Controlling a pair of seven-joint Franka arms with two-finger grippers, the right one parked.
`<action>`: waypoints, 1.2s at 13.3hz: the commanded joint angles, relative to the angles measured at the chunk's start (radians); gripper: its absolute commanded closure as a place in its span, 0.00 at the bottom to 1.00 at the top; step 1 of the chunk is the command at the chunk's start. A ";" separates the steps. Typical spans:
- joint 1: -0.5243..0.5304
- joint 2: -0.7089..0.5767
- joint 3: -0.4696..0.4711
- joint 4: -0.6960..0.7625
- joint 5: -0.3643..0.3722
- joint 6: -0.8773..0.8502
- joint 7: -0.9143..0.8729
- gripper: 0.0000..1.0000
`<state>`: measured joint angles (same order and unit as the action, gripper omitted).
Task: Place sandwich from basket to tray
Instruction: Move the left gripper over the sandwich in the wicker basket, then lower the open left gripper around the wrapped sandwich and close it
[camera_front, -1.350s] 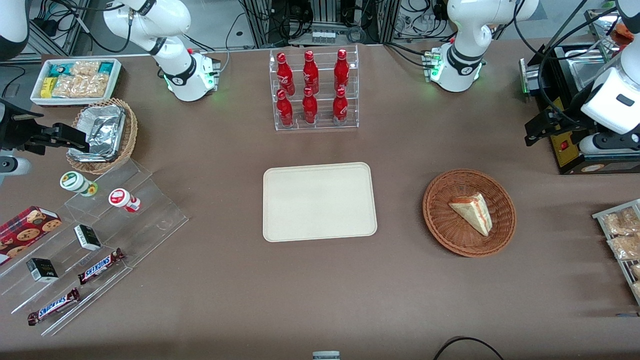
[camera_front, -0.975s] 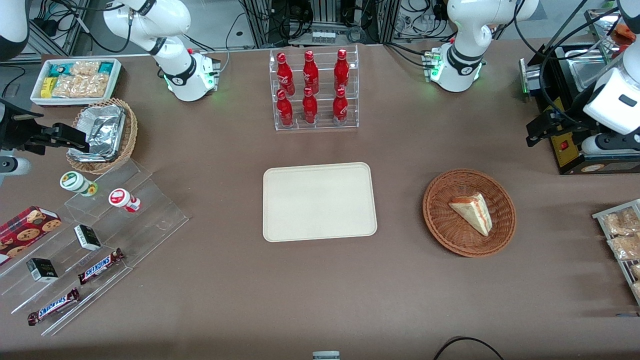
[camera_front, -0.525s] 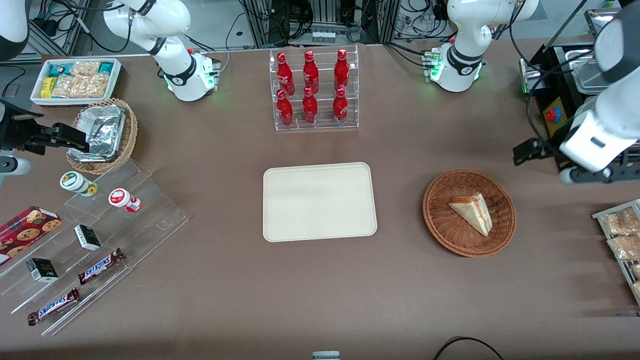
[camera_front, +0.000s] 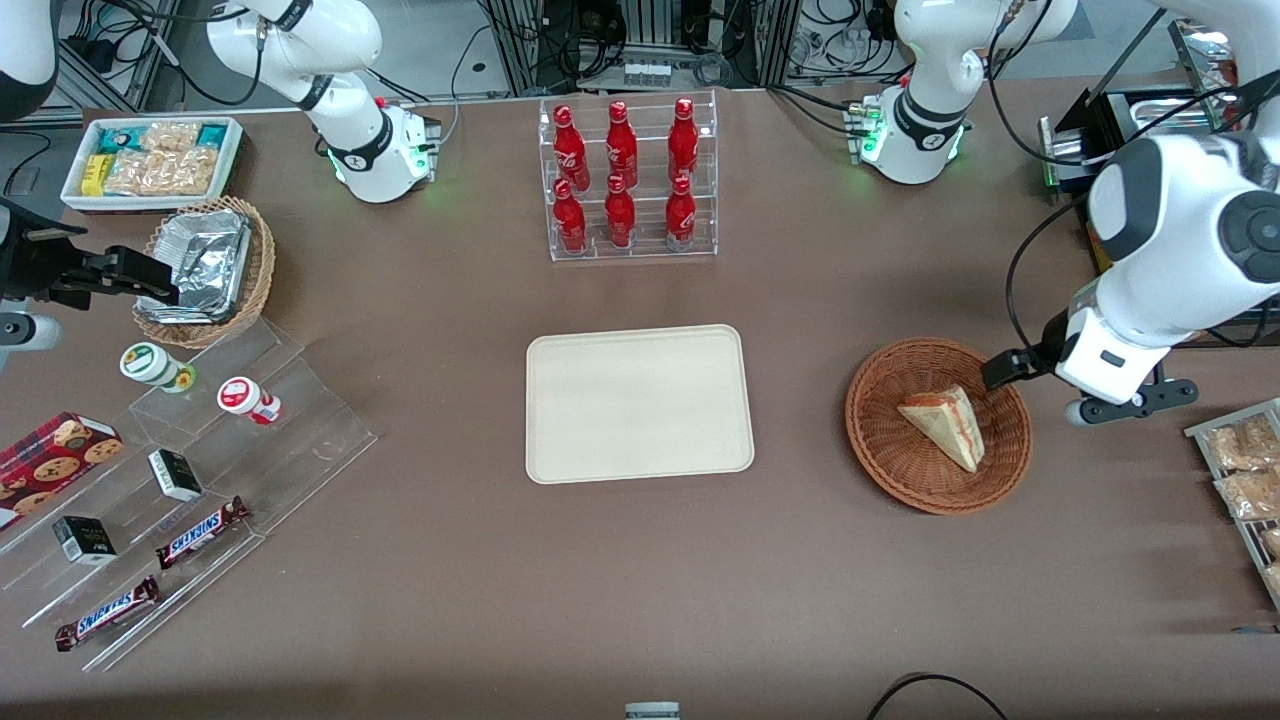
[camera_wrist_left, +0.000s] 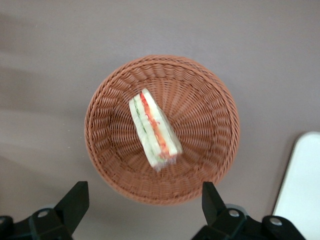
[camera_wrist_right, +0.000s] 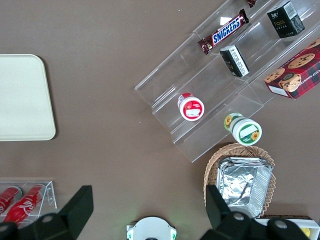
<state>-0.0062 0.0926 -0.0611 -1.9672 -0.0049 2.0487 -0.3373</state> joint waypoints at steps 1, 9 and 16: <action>0.005 -0.043 -0.002 -0.154 0.013 0.158 -0.120 0.00; -0.003 0.044 -0.009 -0.283 0.013 0.428 -0.264 0.00; -0.006 0.116 -0.011 -0.283 0.013 0.475 -0.264 0.00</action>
<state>-0.0075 0.1893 -0.0700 -2.2481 -0.0049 2.4928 -0.5754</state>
